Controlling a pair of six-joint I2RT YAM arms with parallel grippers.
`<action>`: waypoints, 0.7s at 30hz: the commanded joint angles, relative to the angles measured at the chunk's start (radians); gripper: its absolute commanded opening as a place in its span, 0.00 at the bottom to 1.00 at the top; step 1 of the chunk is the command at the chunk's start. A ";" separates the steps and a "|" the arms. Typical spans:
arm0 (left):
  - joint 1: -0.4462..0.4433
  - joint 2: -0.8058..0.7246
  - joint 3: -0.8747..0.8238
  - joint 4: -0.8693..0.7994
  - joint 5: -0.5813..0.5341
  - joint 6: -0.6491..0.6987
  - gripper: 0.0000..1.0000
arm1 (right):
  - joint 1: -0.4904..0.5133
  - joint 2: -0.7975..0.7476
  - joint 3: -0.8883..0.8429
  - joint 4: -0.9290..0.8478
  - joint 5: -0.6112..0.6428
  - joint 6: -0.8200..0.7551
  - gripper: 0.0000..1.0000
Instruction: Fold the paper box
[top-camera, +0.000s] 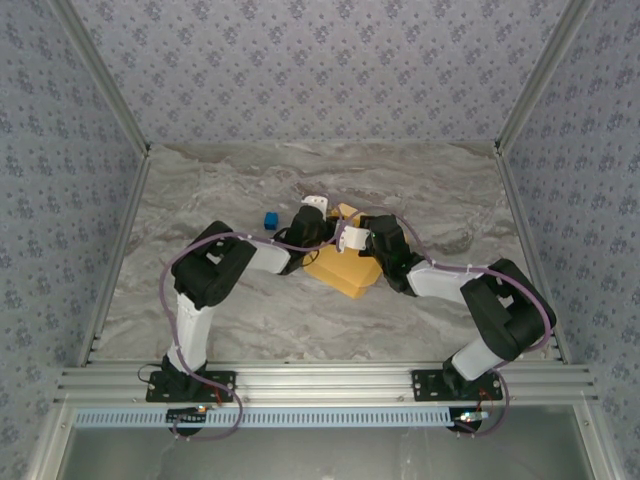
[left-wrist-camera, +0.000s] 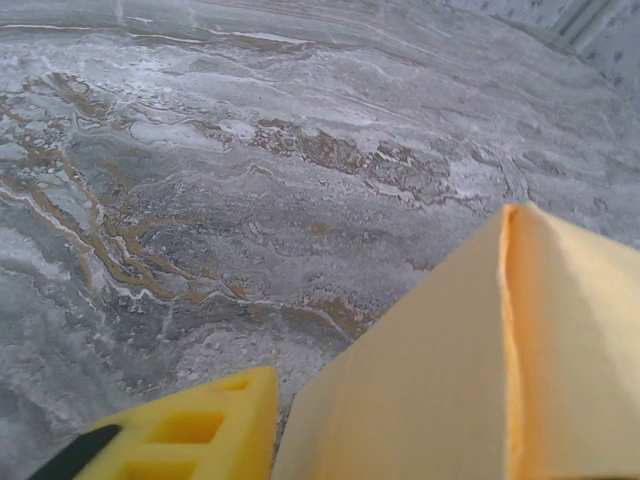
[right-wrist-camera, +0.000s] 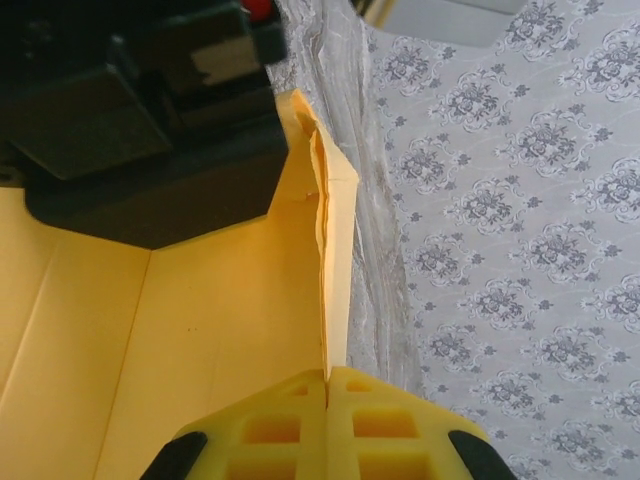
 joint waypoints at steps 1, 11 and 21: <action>0.039 -0.027 -0.037 0.030 0.019 0.034 0.38 | 0.001 -0.011 -0.022 -0.074 -0.011 0.023 0.00; 0.048 -0.012 -0.054 0.023 0.056 0.041 0.44 | -0.003 -0.007 -0.012 -0.078 -0.014 0.025 0.00; 0.052 0.028 0.019 -0.086 -0.032 -0.001 0.35 | 0.002 -0.013 -0.016 -0.090 -0.016 0.039 0.00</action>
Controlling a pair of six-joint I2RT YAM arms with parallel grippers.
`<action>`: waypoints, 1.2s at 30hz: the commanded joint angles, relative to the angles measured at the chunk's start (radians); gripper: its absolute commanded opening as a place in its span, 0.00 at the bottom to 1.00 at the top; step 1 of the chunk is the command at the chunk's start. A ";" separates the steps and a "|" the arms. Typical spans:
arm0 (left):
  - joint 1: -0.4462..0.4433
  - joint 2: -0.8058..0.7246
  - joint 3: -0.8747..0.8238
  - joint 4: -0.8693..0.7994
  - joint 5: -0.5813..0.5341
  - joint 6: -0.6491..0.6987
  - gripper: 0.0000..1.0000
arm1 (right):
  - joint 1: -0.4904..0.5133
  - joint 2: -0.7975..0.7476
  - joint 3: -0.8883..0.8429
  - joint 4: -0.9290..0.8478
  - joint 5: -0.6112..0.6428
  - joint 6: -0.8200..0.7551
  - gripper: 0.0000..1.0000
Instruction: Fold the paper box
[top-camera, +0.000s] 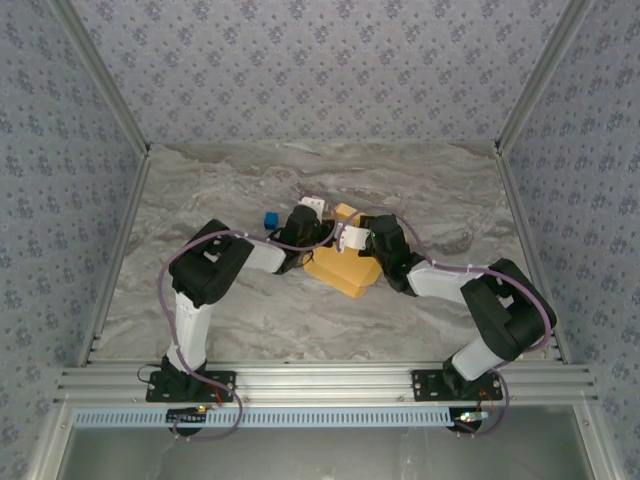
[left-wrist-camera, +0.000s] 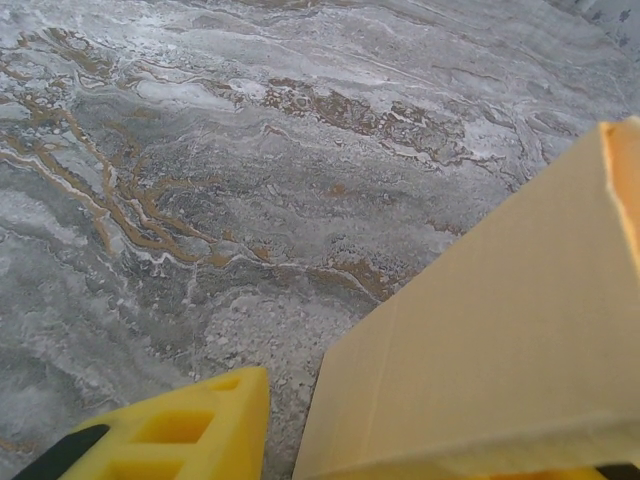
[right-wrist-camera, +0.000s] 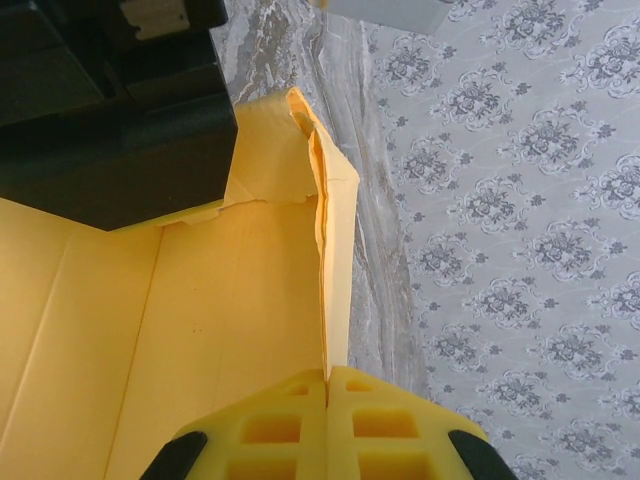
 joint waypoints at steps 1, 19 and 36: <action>0.022 0.030 0.037 -0.065 -0.114 -0.037 0.34 | 0.003 -0.012 -0.016 -0.089 -0.011 0.022 0.00; -0.038 0.031 0.078 -0.096 -0.281 -0.151 0.33 | 0.011 -0.012 -0.027 -0.078 0.004 0.050 0.00; 0.028 -0.115 -0.108 0.061 0.103 0.077 0.51 | -0.032 -0.042 0.016 -0.159 -0.045 0.087 0.00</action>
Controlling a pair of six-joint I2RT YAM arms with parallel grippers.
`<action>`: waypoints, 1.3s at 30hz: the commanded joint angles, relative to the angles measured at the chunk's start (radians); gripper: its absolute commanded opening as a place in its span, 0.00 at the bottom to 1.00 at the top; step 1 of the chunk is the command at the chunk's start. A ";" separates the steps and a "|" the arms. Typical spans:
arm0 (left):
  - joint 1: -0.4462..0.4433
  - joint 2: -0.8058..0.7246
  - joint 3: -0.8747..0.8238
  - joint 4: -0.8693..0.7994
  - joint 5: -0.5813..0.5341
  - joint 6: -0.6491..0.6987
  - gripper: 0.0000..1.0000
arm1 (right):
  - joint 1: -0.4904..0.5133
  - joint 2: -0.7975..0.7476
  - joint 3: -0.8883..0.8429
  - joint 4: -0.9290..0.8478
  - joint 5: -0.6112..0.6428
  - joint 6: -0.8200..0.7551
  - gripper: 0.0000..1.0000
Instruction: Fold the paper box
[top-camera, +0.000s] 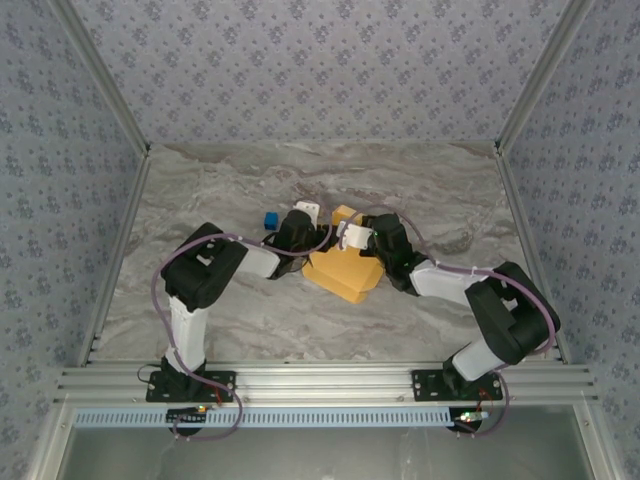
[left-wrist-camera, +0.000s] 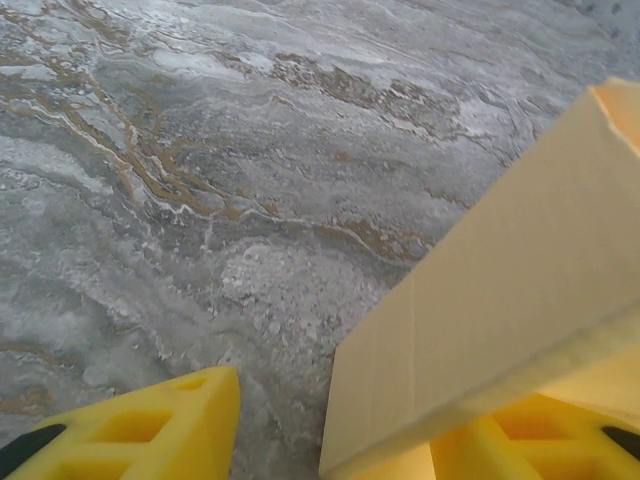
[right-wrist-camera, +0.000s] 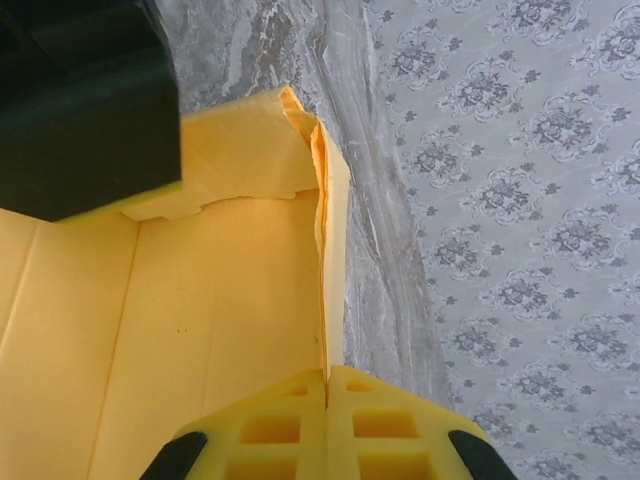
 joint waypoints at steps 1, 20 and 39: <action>0.026 -0.050 -0.009 0.029 0.079 0.084 0.51 | -0.012 -0.014 0.016 -0.115 -0.021 0.035 0.00; 0.039 -0.004 0.136 -0.084 0.101 0.177 0.47 | -0.014 -0.001 0.034 -0.139 -0.042 0.045 0.00; 0.022 0.061 0.195 -0.053 0.058 0.119 0.38 | 0.001 -0.004 0.041 -0.180 -0.042 0.027 0.00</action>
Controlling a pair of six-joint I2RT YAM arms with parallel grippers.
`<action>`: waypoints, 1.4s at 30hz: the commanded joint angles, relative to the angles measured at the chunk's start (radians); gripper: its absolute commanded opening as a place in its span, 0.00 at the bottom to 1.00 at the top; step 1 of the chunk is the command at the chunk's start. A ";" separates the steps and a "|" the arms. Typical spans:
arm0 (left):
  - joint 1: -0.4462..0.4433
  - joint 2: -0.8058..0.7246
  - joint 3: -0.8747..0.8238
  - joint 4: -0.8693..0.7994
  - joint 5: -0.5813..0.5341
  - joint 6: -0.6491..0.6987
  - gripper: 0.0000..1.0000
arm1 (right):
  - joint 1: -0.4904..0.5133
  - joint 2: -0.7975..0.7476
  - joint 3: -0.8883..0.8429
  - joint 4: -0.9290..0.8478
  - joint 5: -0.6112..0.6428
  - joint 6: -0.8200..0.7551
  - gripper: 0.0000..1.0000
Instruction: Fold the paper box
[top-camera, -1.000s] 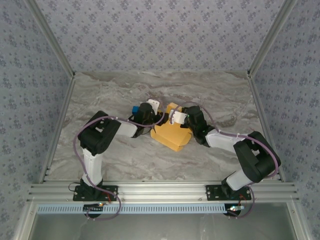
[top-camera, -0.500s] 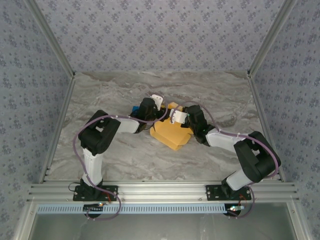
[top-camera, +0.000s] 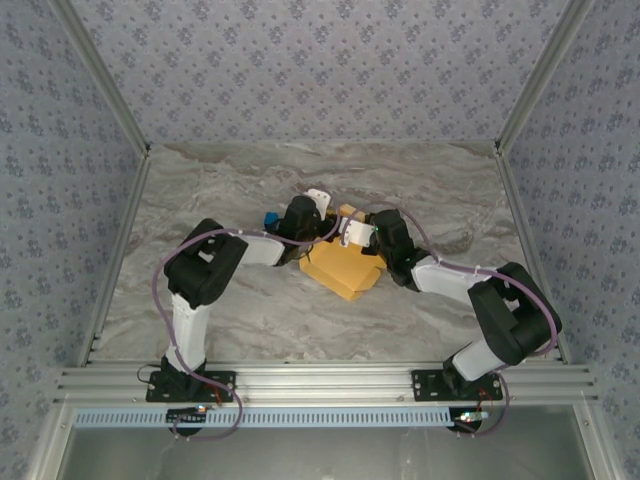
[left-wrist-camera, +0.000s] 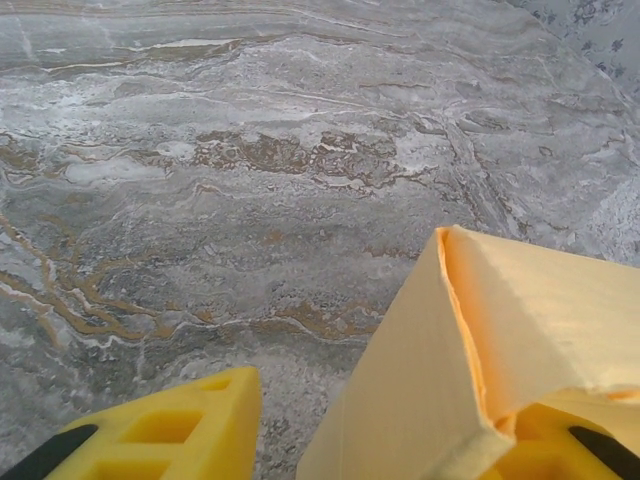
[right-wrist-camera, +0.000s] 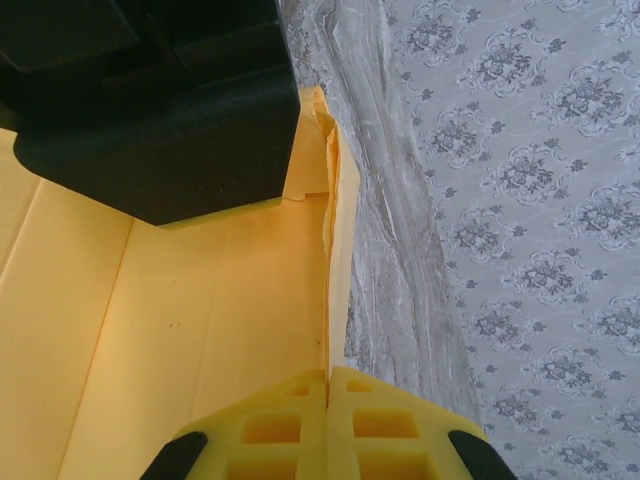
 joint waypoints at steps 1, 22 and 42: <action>0.011 0.022 0.033 0.039 -0.027 -0.012 0.37 | 0.016 0.004 0.002 -0.085 -0.019 -0.015 0.00; 0.022 0.021 0.009 0.101 0.046 -0.006 0.36 | 0.047 0.064 -0.015 -0.012 0.091 -0.127 0.00; 0.006 -0.007 0.025 -0.041 -0.254 -0.074 0.15 | 0.061 0.031 -0.009 -0.026 0.074 -0.085 0.00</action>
